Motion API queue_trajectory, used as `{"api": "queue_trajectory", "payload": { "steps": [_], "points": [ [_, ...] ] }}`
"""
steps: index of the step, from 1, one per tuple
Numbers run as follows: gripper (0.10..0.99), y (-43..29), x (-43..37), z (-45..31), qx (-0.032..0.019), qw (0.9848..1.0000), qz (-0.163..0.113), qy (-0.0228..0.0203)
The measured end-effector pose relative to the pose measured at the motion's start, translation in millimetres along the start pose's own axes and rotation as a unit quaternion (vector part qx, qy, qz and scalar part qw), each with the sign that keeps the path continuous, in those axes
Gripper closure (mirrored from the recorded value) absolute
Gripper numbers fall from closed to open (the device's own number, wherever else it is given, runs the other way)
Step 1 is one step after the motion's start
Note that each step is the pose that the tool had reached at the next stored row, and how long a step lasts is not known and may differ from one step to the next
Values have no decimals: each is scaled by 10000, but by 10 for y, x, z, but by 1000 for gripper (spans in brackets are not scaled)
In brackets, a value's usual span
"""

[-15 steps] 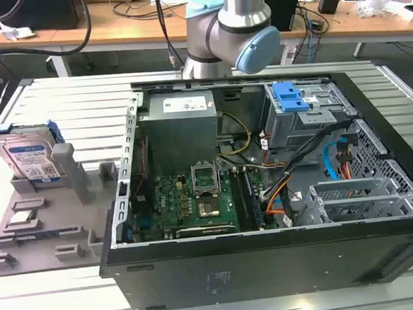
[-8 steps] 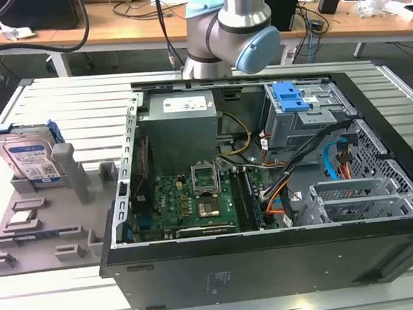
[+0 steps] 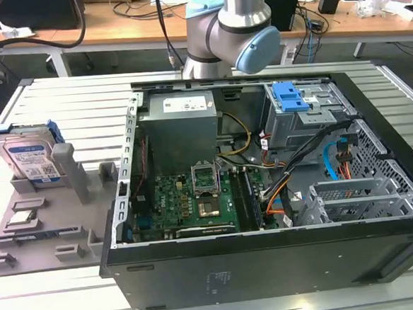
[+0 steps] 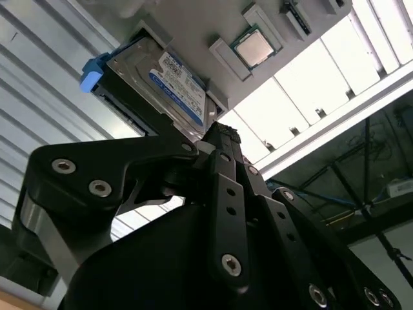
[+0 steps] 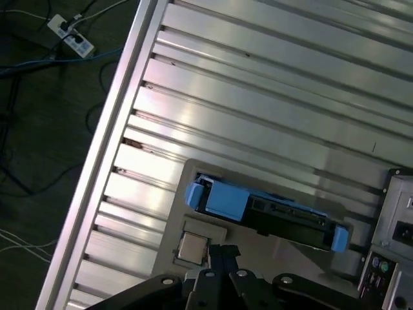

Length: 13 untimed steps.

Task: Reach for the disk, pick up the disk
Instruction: 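Pick up the disk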

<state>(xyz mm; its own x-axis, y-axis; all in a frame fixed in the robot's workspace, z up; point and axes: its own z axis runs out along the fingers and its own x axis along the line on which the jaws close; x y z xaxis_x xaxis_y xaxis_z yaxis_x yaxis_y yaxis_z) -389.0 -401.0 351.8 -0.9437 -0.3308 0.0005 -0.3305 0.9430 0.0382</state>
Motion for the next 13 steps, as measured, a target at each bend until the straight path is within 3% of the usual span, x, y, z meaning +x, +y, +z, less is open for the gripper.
{"api": "queue_trajectory", "payload": {
  "steps": [6,13],
  "points": [
    [980,0,0,0,0,9990,-450,17],
    [980,0,0,0,1,9954,-957,37]
  ]
}}
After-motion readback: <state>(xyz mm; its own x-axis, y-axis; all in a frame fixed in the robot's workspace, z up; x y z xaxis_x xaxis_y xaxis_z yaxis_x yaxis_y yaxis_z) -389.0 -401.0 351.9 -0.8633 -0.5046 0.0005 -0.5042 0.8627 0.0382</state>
